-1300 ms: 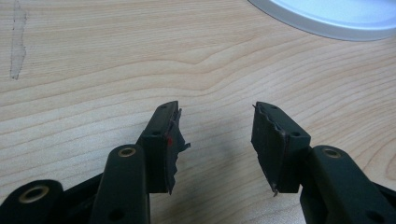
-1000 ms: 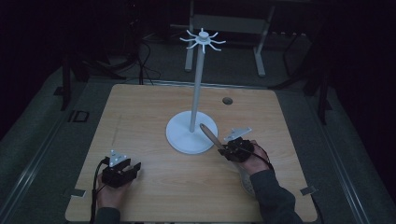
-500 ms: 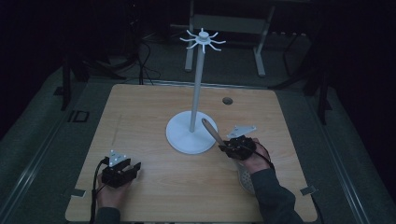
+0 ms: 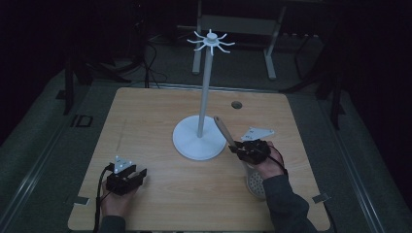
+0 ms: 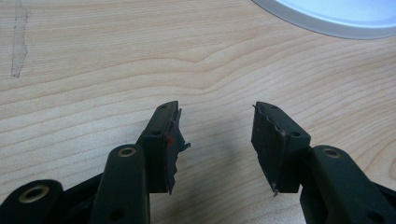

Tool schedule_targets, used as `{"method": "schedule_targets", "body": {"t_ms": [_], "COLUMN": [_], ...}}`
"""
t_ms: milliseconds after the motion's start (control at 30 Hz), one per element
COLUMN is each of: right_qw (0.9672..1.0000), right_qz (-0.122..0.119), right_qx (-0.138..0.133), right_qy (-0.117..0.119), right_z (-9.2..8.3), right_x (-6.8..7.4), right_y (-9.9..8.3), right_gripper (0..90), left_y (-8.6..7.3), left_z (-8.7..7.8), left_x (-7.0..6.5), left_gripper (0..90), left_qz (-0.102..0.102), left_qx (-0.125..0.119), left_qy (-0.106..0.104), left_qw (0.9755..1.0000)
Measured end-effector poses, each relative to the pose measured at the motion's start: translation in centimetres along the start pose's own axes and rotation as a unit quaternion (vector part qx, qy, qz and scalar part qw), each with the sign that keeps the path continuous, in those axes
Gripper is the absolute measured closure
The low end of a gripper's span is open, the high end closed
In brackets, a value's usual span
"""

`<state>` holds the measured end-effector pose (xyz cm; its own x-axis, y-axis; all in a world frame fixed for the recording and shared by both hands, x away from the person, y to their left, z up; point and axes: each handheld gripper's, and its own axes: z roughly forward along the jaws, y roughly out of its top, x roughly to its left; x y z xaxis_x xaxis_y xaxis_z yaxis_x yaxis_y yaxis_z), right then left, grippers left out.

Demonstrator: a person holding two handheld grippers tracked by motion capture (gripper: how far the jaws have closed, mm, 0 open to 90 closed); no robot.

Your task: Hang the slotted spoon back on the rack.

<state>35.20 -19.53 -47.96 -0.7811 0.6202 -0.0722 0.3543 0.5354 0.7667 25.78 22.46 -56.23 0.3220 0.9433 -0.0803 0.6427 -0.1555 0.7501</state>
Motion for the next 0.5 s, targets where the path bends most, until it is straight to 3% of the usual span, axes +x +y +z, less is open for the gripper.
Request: {"method": "schedule_targets", "body": {"t_ms": [500], "right_qw": [0.9993], "right_qz": [0.001], "right_qx": [-0.037], "right_qy": [-0.005], "right_z": [-0.49], "right_x": [0.22], "right_y": [0.67], "right_gripper": [74.8], "left_y": [0.00], "left_z": [-0.10], "left_x": [-0.06], "left_gripper": [51.3], "left_qz": [0.001], "left_qx": [-0.002], "left_qy": [-0.002], "left_qw": [1.0000]}}
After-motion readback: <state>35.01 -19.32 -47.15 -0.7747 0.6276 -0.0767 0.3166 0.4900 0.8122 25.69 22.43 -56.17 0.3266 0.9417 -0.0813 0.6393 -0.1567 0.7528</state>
